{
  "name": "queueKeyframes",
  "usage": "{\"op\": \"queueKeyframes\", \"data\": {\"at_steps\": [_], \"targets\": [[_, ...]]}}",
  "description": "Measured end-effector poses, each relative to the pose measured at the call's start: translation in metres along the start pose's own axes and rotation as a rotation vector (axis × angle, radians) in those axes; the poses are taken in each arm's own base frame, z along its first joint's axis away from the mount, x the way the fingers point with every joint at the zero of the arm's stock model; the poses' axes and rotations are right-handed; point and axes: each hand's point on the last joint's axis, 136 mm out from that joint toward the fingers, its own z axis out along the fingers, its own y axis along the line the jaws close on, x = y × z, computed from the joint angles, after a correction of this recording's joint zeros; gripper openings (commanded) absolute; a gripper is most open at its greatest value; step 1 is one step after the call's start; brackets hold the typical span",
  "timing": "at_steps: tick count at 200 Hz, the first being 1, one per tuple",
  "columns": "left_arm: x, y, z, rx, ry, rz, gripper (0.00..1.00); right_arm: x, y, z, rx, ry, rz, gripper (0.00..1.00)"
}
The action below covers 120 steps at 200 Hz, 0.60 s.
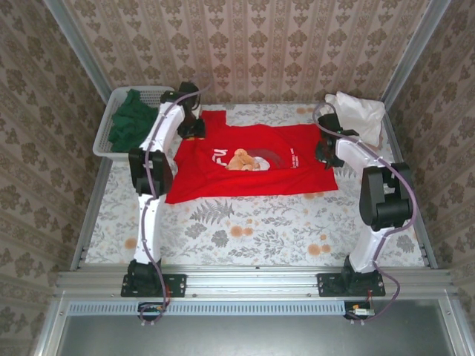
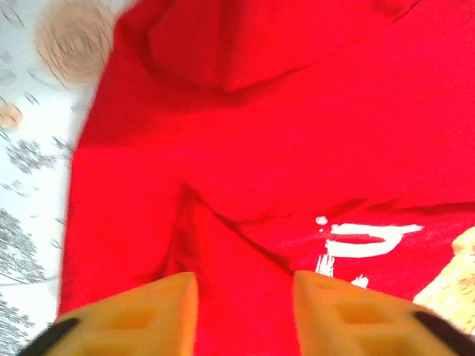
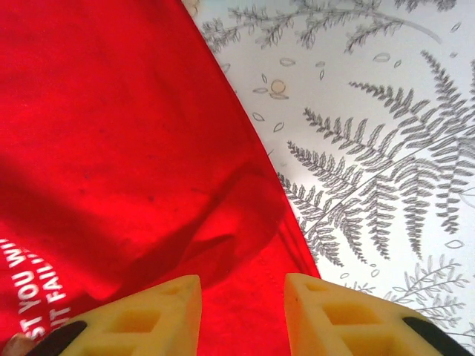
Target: Fold and stack the t-shirts
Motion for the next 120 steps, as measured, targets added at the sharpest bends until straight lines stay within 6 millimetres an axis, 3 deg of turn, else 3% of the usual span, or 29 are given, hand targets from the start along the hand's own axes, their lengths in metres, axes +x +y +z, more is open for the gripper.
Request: {"op": "queueKeyframes", "data": {"at_steps": [28, 41, 55, 71, 92, 107, 120], "targets": [[-0.012, -0.002, -0.032, 0.022, -0.064, 0.006, 0.60, 0.000, 0.012, -0.055, -0.058, -0.119, -0.059, 0.51], [-0.006, -0.002, -0.048, 0.026, -0.076, 0.007, 0.60, 0.015, 0.040, -0.081, -0.145, -0.168, -0.133, 0.51], [0.016, -0.001, -0.064, 0.034, -0.073, 0.009, 0.61, 0.040, 0.078, -0.092, -0.247, -0.154, -0.223, 0.49], [0.060, -0.003, -0.082, 0.074, -0.085, -0.009, 0.60, 0.071, 0.111, -0.077, -0.297, -0.080, -0.318, 0.48], [0.121, -0.006, -0.094, 0.142, -0.104, -0.057, 0.57, 0.104, 0.123, -0.033, -0.242, 0.061, -0.391, 0.48], [0.158, -0.009, -0.085, 0.182, -0.096, -0.090, 0.57, 0.121, 0.123, -0.011, -0.203, 0.135, -0.415, 0.47], [0.183, -0.011, -0.063, 0.199, -0.057, -0.118, 0.57, 0.132, 0.120, -0.003, -0.180, 0.176, -0.424, 0.48]]}}
